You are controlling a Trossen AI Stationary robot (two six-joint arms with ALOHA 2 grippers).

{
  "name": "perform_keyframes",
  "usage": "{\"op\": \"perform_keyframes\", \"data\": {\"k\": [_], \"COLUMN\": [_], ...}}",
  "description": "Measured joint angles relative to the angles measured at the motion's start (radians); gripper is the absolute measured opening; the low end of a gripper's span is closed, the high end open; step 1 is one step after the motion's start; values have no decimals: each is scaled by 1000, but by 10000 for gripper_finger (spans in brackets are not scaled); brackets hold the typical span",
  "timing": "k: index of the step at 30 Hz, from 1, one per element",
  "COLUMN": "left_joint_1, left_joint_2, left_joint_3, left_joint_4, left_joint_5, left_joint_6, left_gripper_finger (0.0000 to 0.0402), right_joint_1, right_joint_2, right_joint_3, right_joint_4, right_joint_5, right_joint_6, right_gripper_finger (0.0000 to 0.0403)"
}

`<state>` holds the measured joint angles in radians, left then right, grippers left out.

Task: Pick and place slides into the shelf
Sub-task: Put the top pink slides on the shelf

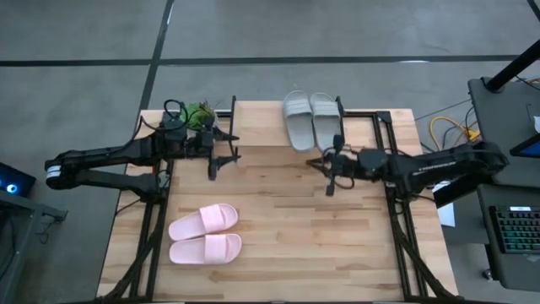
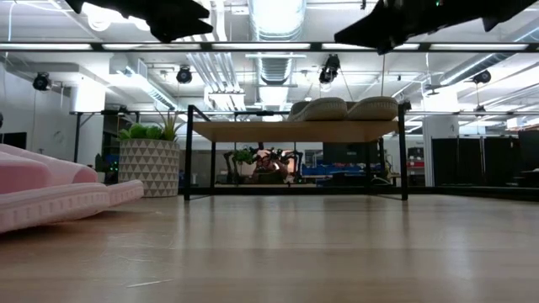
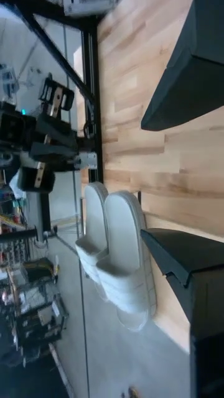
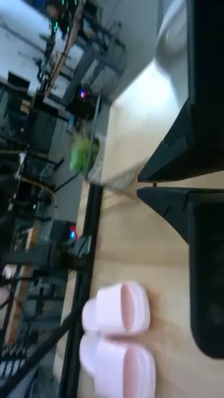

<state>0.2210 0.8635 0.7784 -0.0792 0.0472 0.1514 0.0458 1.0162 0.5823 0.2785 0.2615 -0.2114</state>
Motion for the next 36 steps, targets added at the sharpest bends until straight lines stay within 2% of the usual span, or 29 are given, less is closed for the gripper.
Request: {"op": "perform_keyframes", "data": {"k": [4, 8, 14, 21, 26, 32, 36], "left_joint_1": [0, 0, 0, 0, 0, 0, -1], "left_joint_2": [0, 0, 3, -3, -2, 0, -7], "left_joint_3": [0, 0, 0, 29, 33, 35, 34], "left_joint_4": [1, 1, -5, -182, -300, -456, -604], "left_joint_5": [-5, -5, -4, -3, -2, 1, 21], "left_joint_6": [18, 19, -19, -236, -401, -716, -930], "left_gripper_finger": [254, 254, 254, 254, 254, 254, 254], "right_joint_1": [-21, 21, 55, 54, 54, 54, 54], "right_joint_2": [-113, -265, -441, -478, -470, -472, -472], "right_joint_3": [0, -34, -192, -327, -355, -375, -377], "right_joint_4": [-109, -186, -52, 148, 154, 164, 203], "right_joint_5": [-6, -3, 0, 1, 1, 4, 89], "right_joint_6": [-13, -10, -52, -159, -170, -190, -160], "right_gripper_finger": [9, 9, 9, 9, 12, 29, 37]}}
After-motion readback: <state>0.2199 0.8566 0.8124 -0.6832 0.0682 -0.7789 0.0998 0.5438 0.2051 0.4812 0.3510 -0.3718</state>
